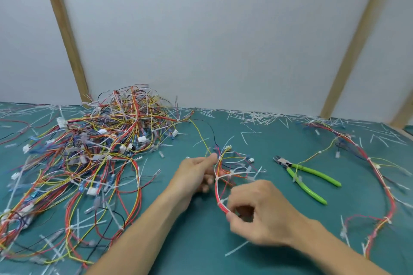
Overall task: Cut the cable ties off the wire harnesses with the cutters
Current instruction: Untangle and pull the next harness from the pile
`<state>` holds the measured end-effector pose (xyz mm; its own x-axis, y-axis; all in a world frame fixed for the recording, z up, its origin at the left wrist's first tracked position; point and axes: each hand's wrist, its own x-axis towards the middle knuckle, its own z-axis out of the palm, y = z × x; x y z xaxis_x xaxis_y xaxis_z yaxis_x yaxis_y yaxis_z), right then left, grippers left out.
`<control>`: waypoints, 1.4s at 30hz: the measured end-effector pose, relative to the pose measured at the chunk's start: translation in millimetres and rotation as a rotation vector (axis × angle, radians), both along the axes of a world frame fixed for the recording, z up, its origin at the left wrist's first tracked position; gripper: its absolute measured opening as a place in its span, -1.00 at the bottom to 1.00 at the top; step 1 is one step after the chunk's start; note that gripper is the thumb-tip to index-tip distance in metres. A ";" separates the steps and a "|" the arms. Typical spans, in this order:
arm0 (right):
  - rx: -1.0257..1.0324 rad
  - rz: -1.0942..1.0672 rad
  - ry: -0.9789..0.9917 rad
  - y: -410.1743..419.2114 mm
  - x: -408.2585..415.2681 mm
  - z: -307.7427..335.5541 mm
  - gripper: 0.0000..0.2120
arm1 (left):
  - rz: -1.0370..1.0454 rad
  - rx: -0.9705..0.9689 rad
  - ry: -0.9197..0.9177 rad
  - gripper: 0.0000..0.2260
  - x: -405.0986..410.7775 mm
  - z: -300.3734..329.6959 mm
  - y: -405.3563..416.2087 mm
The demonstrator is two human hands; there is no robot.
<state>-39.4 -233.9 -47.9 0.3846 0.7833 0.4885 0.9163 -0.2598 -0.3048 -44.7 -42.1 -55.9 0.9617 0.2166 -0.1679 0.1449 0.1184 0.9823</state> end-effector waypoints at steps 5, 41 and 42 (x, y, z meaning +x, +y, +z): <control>0.214 -0.091 0.301 -7.8 5.7 -2.7 -0.55 | -0.112 0.058 0.001 -0.82 -2.3 1.8 -0.1; 0.639 -0.274 1.115 -26.3 24.1 18.5 -0.61 | -0.237 0.521 -0.499 -0.87 -17.8 3.0 -33.6; 0.614 -0.265 1.129 -28.0 25.0 18.3 -0.57 | -0.234 0.575 -0.517 -0.84 -18.5 3.3 -34.3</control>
